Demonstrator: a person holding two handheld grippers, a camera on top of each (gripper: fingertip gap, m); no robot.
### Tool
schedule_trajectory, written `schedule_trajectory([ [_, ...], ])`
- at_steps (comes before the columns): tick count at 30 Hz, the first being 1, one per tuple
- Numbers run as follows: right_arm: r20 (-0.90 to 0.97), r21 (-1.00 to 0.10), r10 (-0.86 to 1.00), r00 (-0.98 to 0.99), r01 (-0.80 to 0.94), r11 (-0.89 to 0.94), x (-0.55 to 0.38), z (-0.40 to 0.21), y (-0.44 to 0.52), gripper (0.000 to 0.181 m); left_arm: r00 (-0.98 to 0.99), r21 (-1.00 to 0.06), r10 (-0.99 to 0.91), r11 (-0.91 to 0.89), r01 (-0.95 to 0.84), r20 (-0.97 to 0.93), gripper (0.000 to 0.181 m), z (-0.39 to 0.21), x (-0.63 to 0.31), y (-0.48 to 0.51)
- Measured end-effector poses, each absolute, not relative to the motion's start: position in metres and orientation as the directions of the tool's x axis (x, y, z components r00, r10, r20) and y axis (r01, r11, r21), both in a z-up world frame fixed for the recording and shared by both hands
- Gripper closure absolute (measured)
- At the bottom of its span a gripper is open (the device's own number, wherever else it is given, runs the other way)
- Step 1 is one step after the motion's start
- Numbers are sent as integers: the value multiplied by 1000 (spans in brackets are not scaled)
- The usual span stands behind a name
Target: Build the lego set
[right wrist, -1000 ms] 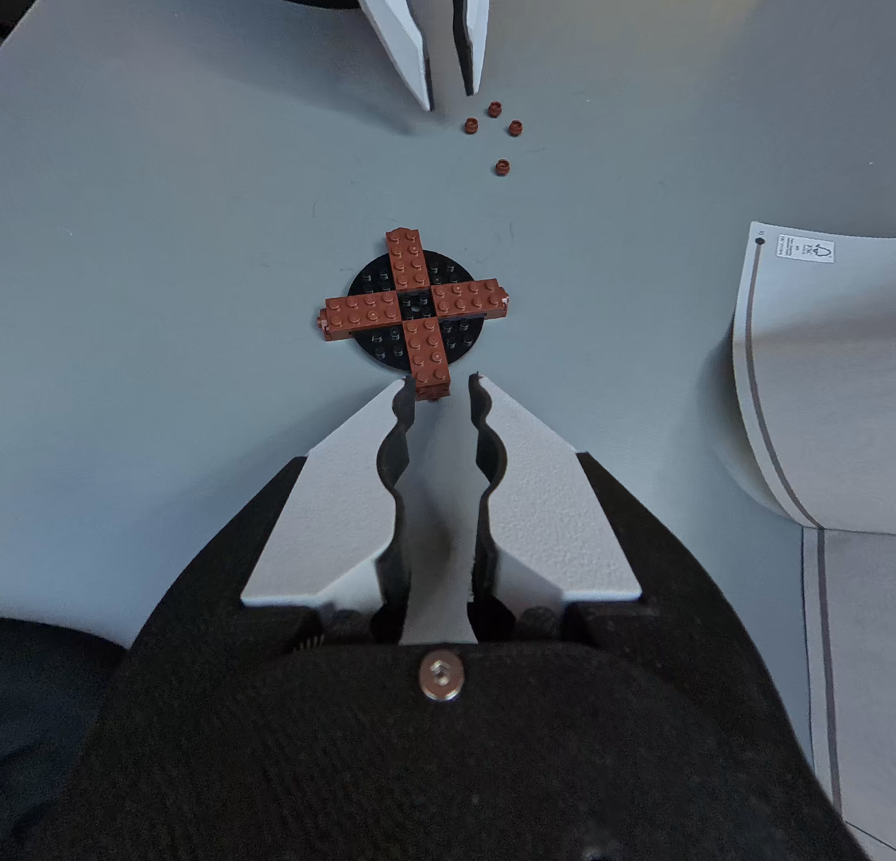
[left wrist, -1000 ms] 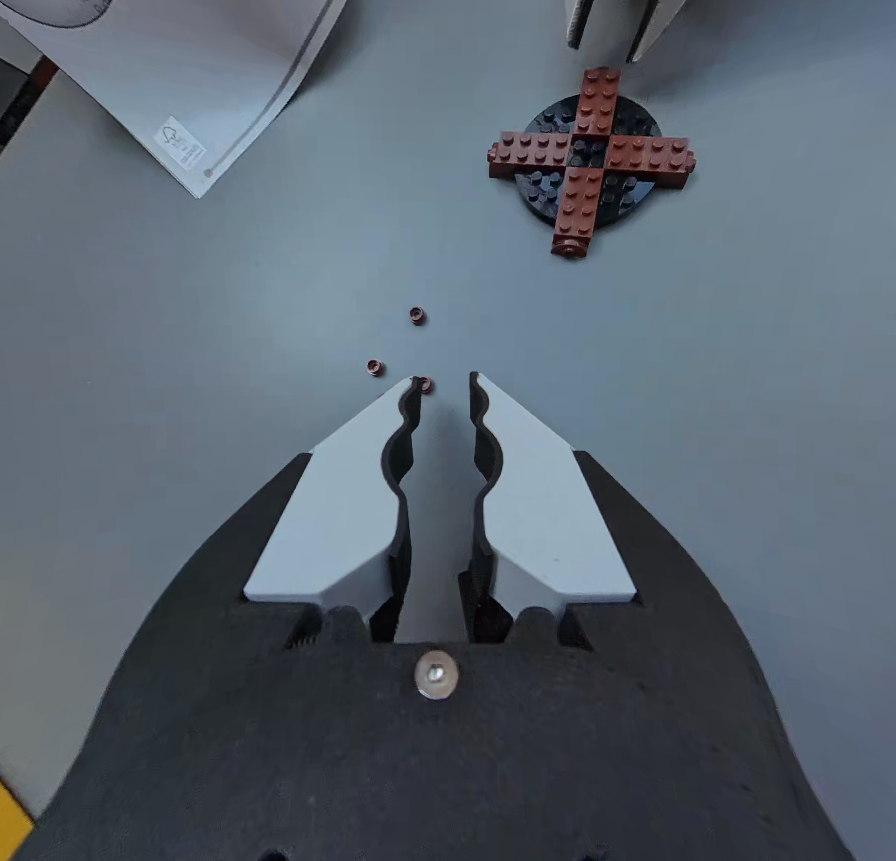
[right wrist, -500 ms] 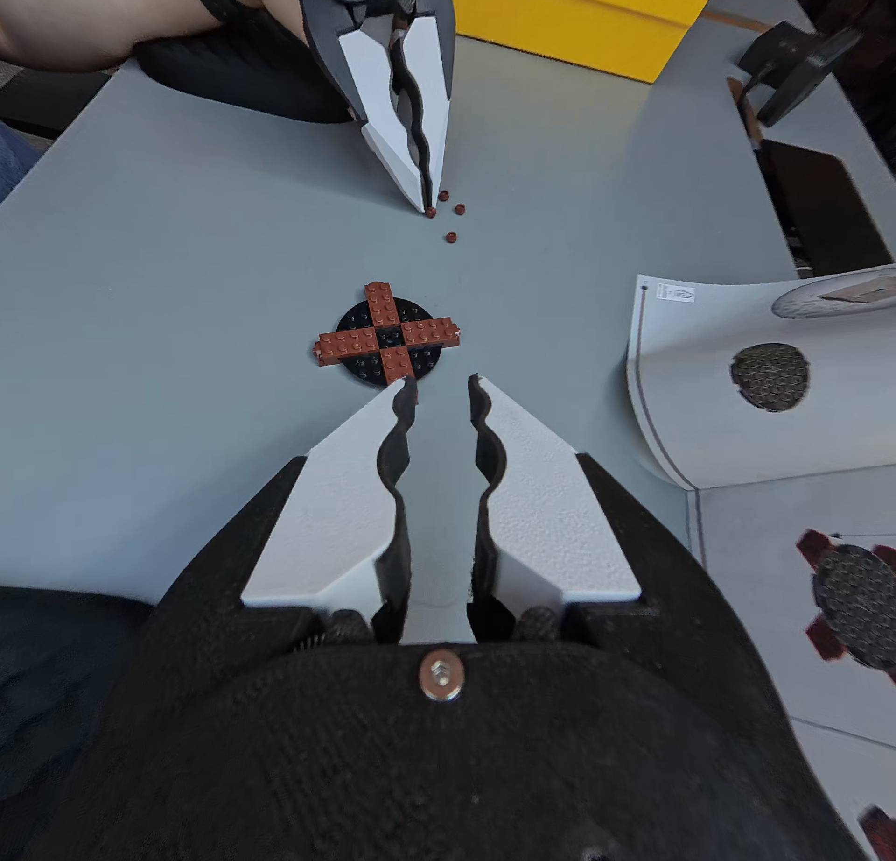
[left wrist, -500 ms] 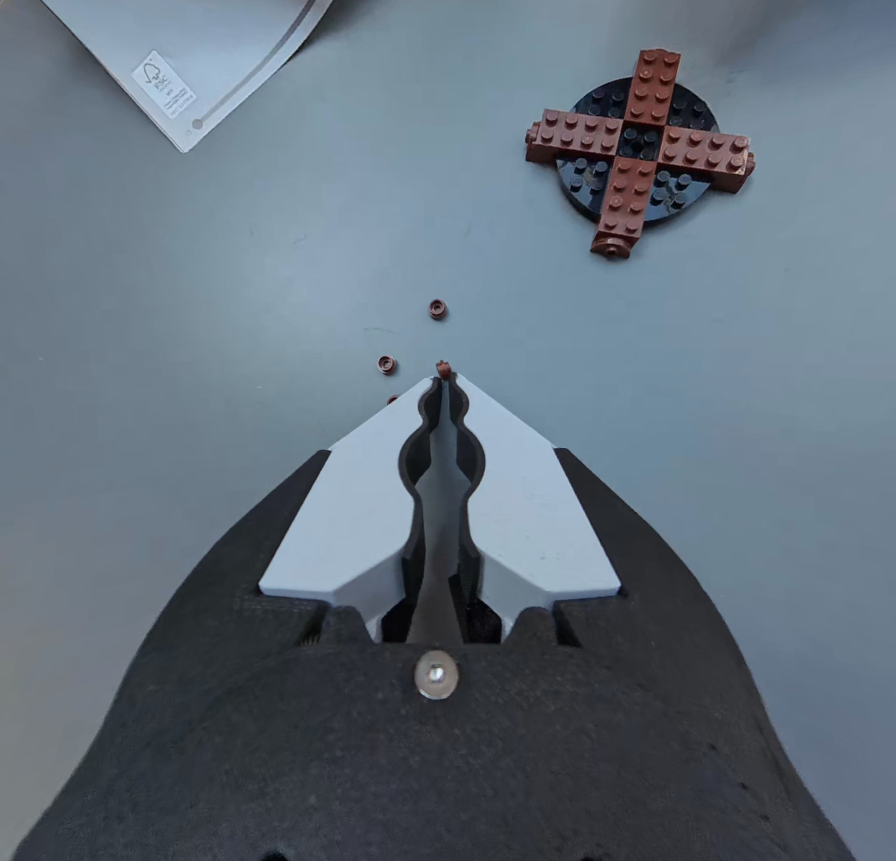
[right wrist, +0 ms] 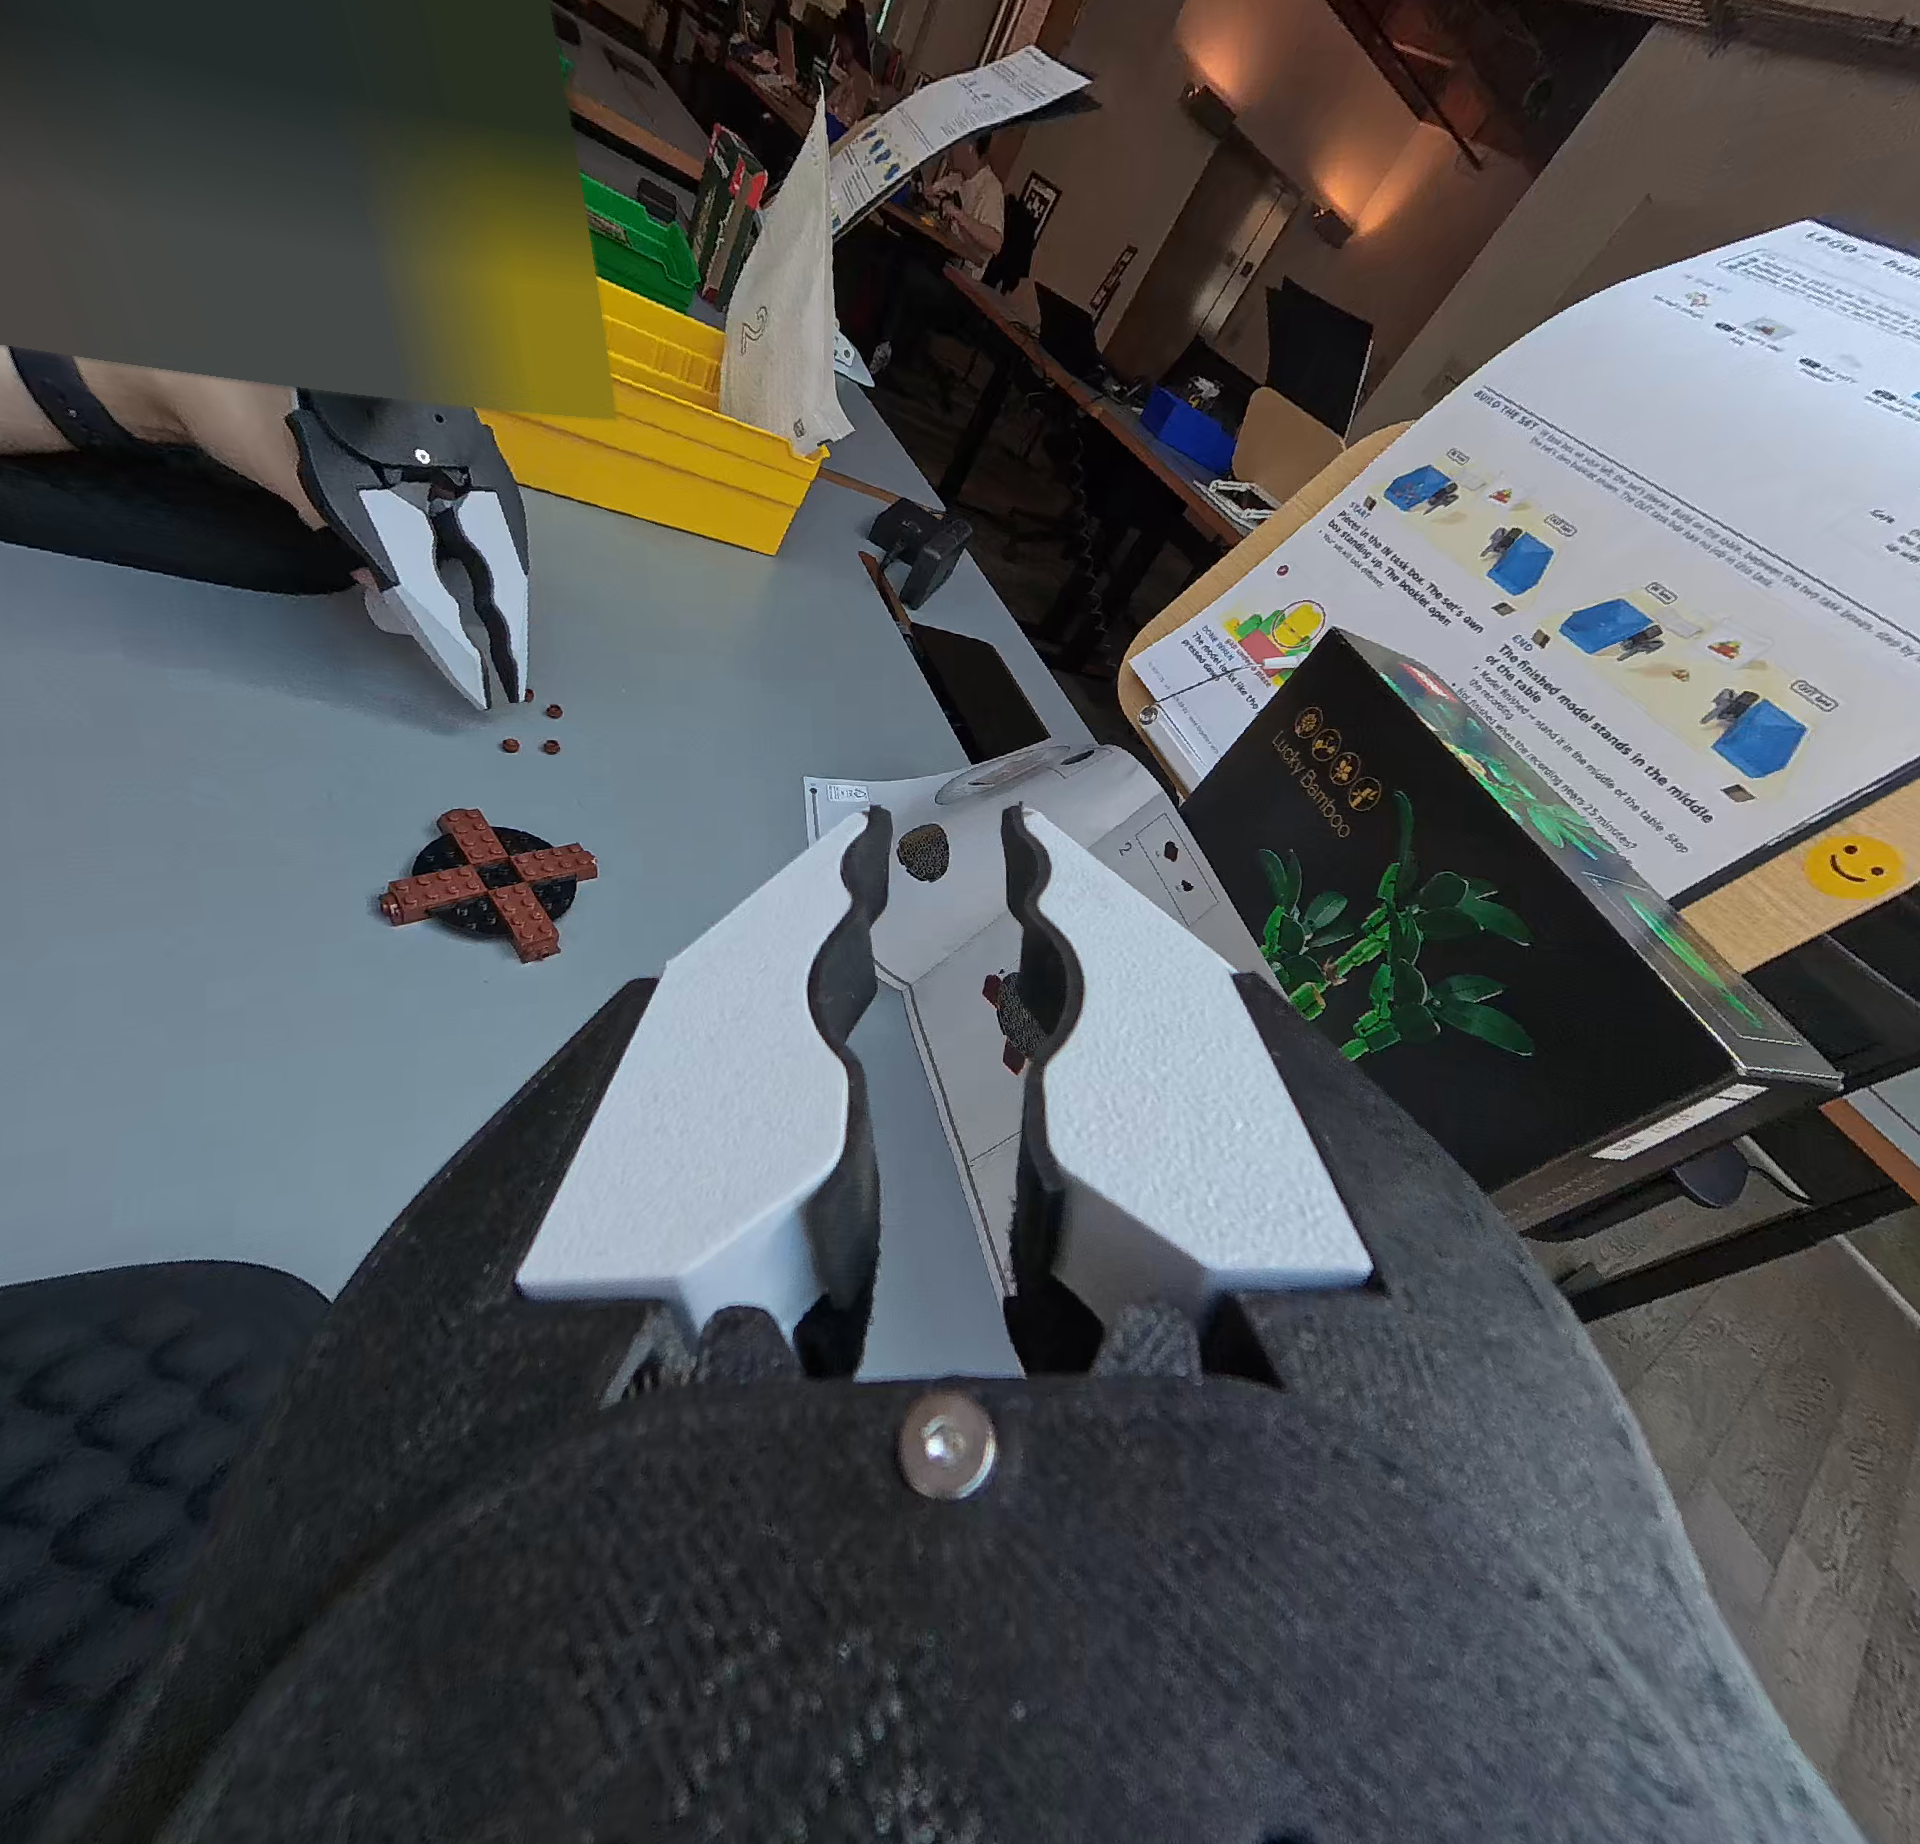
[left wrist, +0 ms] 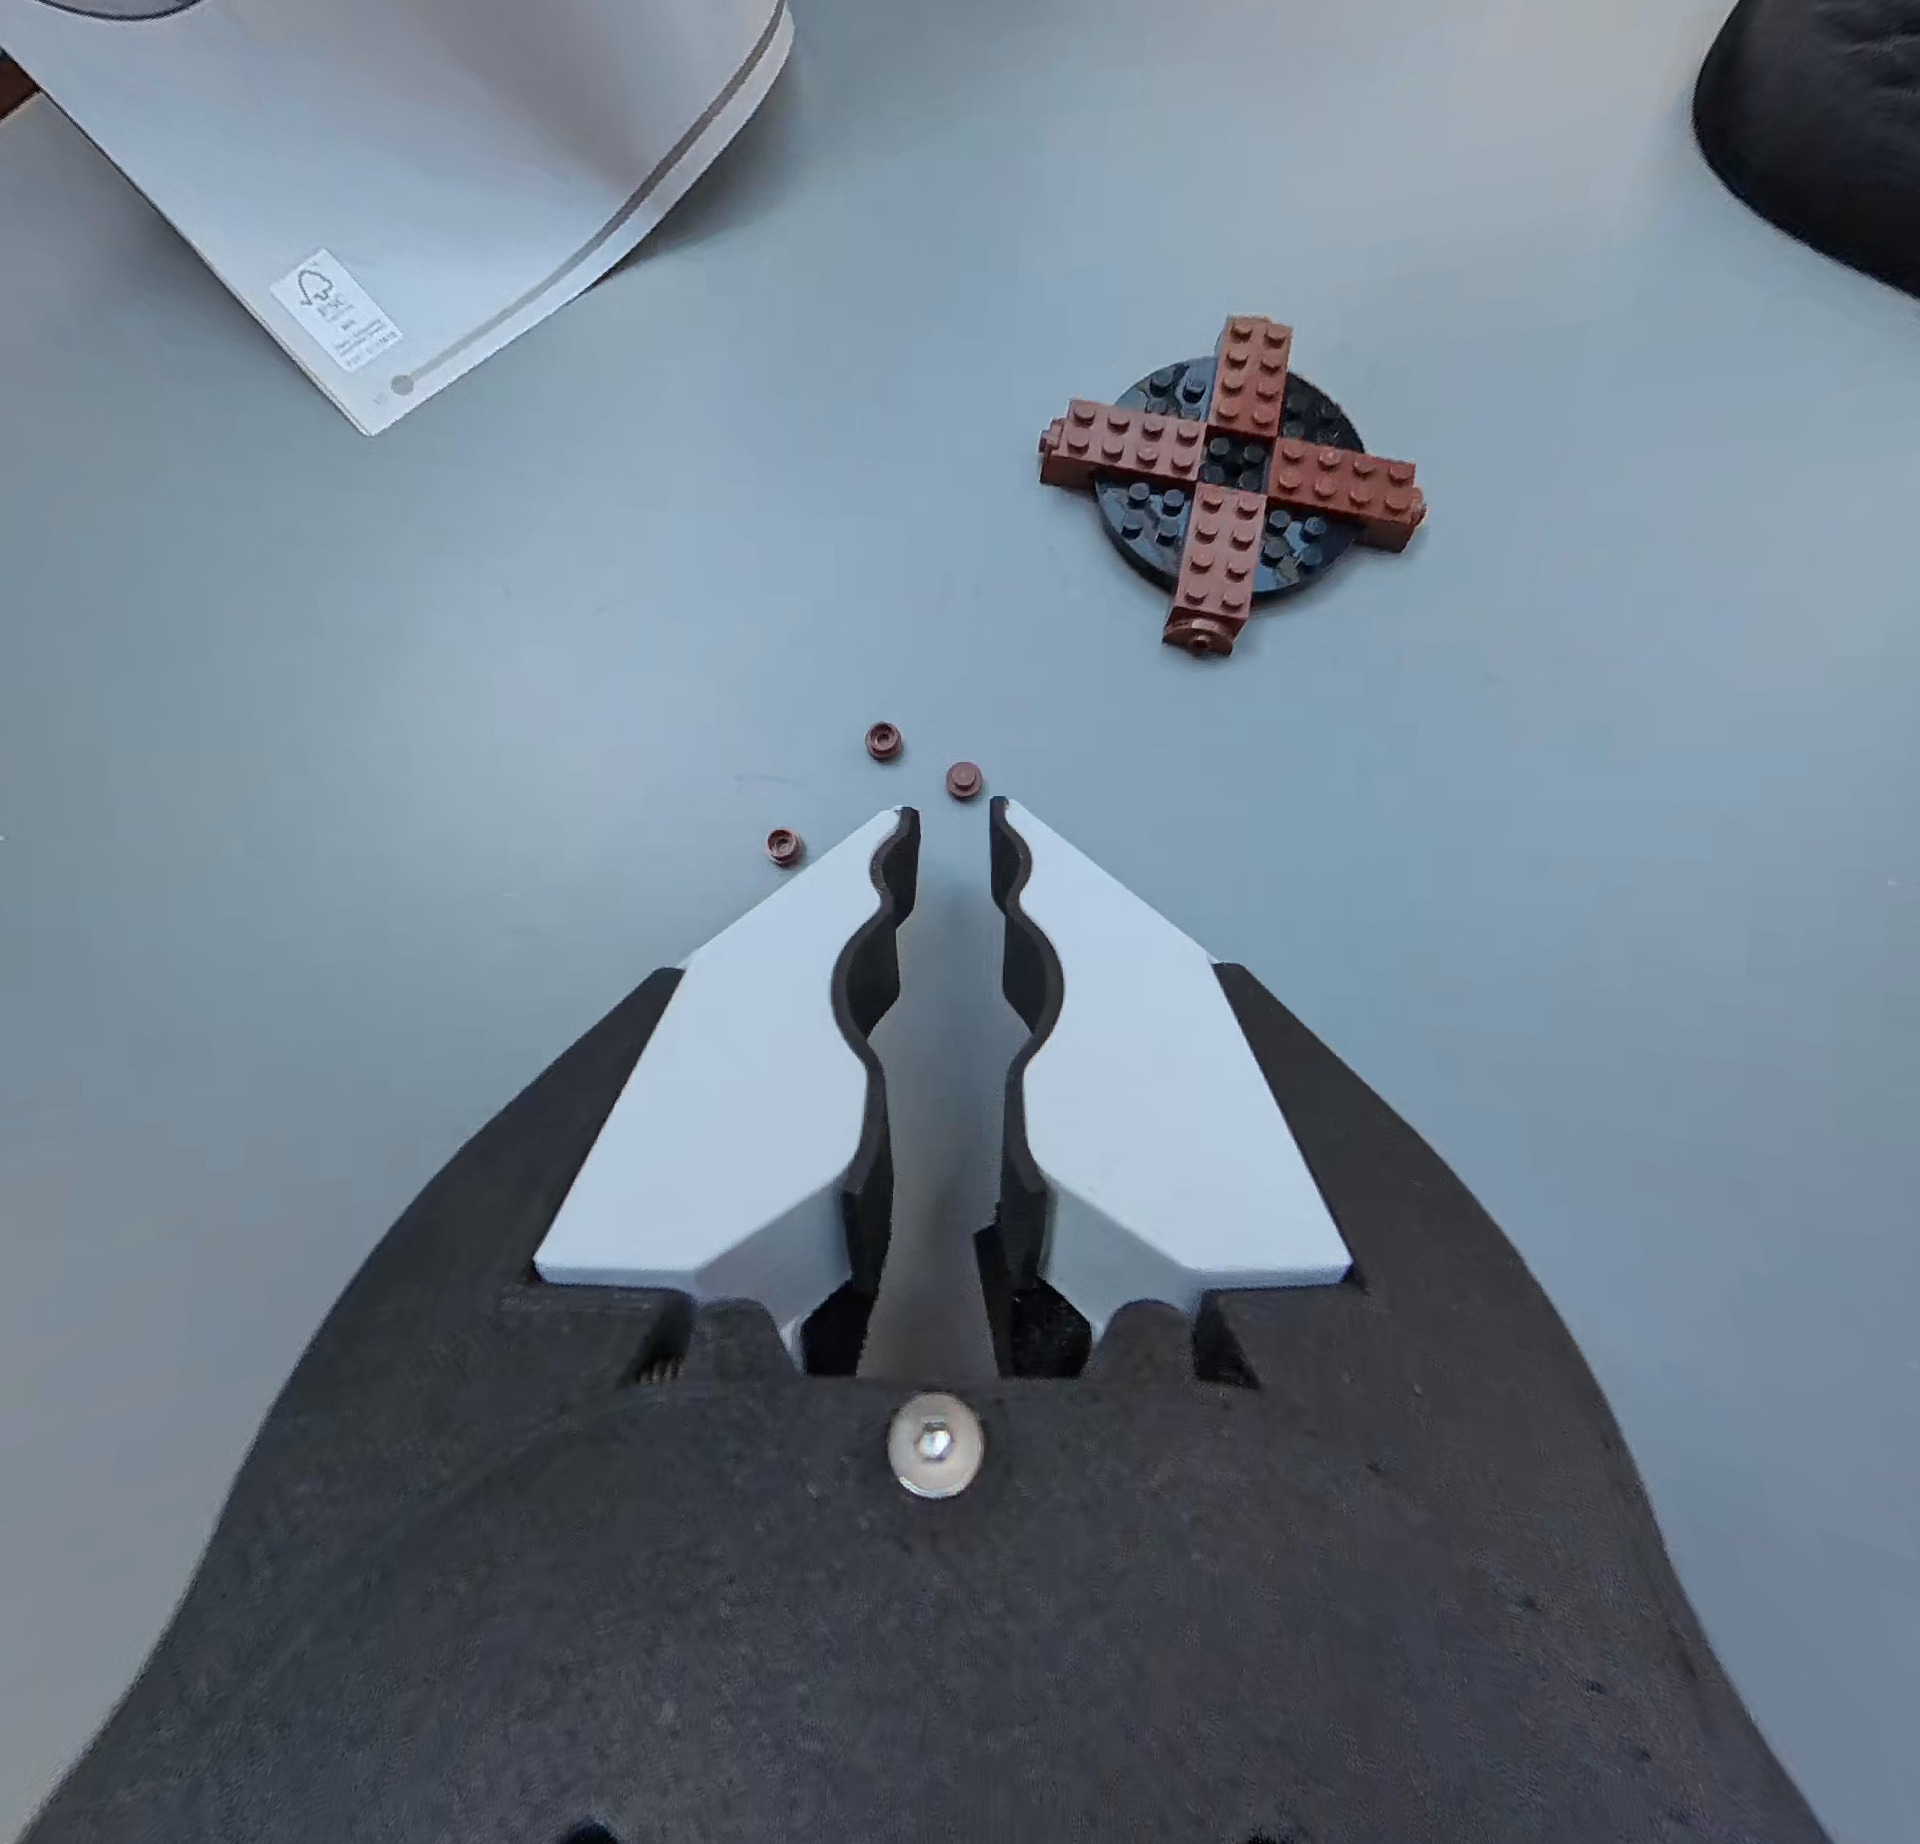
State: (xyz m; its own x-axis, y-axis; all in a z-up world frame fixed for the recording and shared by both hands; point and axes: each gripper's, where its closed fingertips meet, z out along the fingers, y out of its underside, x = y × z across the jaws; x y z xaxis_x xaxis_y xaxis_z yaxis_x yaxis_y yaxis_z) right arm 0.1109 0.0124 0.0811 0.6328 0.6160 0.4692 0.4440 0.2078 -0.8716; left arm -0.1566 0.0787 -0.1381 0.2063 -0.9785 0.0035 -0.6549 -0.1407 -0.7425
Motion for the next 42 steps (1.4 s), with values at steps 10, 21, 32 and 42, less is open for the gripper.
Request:
schedule_trajectory([
  [10, 487, -829, 676, 553, 537, 158, 90, 56, 18, 160, 190, -678, -980, -96, -728, -64, 178, -155, -141, 81],
  [21, 489, -828, 654, 577, 542, 142, 102, 59, 14, 160, 178, -708, -981, -72, -702, -76, 181, -149, -145, 77],
  [32, 474, -828, 673, 568, 548, 121, 100, 54, 15, 160, 173, -722, -985, -100, -684, -28, 164, -145, -165, 78],
  [42, 471, -821, 684, 557, 561, 108, 98, 50, 15, 160, 124, -678, -989, -36, -734, -82, 170, -155, -151, 75],
])
